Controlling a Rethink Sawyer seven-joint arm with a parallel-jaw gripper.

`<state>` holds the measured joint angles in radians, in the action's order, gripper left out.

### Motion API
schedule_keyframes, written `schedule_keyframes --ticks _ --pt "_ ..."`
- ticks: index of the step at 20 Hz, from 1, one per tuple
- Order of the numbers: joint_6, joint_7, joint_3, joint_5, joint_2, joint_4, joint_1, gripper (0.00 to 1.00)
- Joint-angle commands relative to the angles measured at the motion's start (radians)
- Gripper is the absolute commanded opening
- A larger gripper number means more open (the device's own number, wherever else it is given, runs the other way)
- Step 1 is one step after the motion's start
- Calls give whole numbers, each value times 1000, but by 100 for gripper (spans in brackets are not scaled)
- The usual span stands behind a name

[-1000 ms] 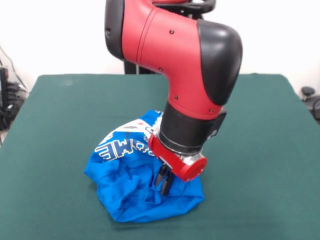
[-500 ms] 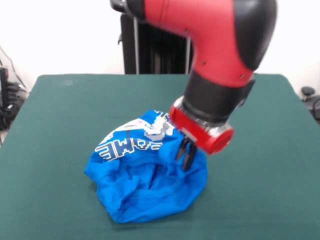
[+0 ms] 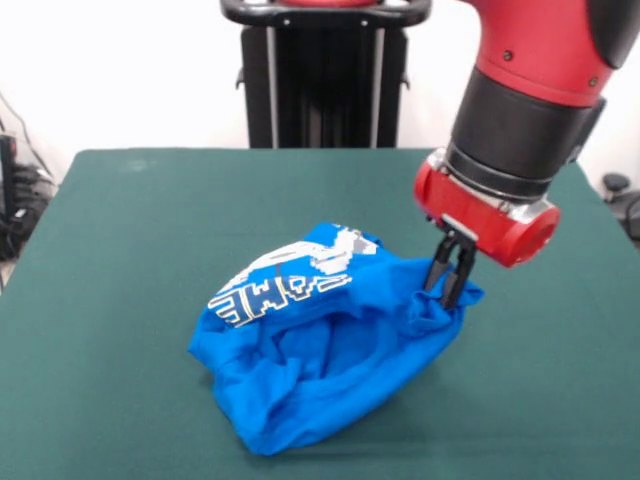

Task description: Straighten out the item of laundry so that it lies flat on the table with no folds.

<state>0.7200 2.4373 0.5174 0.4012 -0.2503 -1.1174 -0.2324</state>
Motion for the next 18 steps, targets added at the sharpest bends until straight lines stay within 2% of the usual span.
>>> schedule_keyframes --ticks 1,6,18 --pt "43 352 -47 61 66 -90 -38 0" --pt "19 378 -47 66 82 -104 -67 0" --pt "15 395 -99 101 27 -169 -108 0"
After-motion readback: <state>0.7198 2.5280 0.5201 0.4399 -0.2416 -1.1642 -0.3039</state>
